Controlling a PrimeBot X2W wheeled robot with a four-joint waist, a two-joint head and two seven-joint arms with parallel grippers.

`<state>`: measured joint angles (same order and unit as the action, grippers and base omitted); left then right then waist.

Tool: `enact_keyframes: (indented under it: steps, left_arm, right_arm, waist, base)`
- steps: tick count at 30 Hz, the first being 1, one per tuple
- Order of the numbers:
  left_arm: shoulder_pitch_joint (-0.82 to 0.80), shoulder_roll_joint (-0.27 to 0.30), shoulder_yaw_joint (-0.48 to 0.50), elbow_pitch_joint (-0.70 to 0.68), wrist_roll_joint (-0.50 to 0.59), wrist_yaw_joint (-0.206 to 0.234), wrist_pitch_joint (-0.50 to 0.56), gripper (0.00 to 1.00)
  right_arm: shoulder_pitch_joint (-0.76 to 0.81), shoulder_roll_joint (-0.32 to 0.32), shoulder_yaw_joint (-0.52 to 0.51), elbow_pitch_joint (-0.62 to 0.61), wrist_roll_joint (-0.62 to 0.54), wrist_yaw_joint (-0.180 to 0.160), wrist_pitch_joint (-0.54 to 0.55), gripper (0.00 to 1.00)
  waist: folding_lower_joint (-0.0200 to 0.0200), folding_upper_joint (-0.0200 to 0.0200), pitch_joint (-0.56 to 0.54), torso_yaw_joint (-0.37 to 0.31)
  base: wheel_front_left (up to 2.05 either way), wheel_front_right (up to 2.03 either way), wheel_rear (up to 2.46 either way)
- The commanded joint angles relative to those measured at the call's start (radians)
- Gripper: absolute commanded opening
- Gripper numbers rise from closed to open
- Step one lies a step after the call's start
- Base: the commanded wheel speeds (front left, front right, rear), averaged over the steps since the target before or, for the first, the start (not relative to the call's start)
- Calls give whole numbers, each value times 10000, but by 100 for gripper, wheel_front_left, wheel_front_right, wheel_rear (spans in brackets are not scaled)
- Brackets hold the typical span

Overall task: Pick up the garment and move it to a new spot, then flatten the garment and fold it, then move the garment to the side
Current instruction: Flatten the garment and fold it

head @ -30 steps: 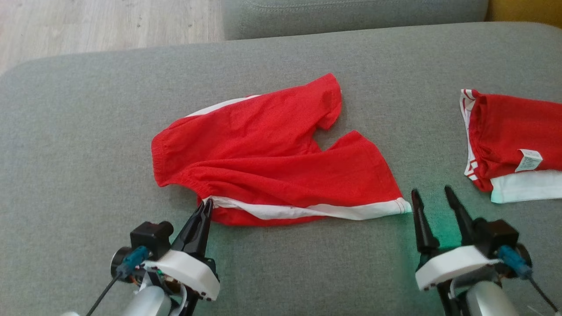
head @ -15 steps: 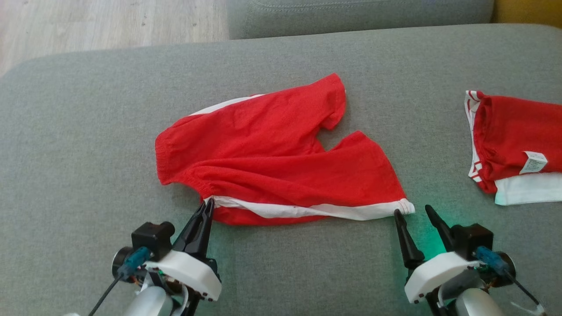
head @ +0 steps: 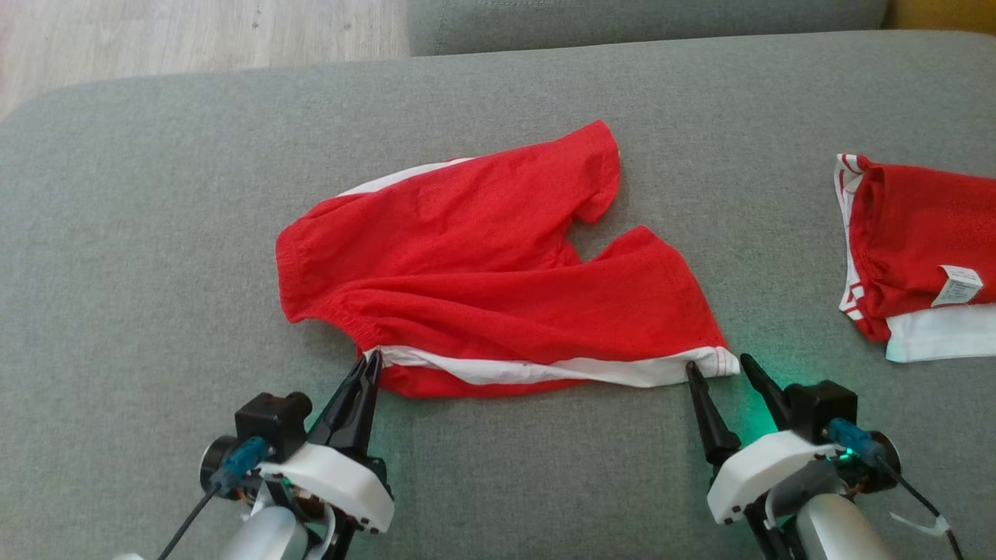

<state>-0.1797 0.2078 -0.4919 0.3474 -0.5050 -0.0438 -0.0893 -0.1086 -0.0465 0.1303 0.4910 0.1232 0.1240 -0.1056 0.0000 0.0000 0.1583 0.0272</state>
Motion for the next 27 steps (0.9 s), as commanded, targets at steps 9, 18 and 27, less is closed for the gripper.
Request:
enact_keyframes:
  steps: [9,18,27]
  left_arm:
    - [-453,228,217,-287,-138,61,-79,0]
    - [-458,279,179,-300,-198,96,-78,0]
    - [-509,359,178,-345,-241,130,-130,0]
  right_arm:
    - [-403,-37,399,-141,-9,67,-280,100]
    - [-438,-37,457,-161,-64,67,-344,0]
    - [-473,-37,286,-453,-196,67,-497,0]
  waist:
    - [0,0,9,26]
    - [0,0,-8,1]
    - [0,0,-54,-1]
  base:
    - [0,0,0]
    - [0,0,0]
    - [0,0,0]
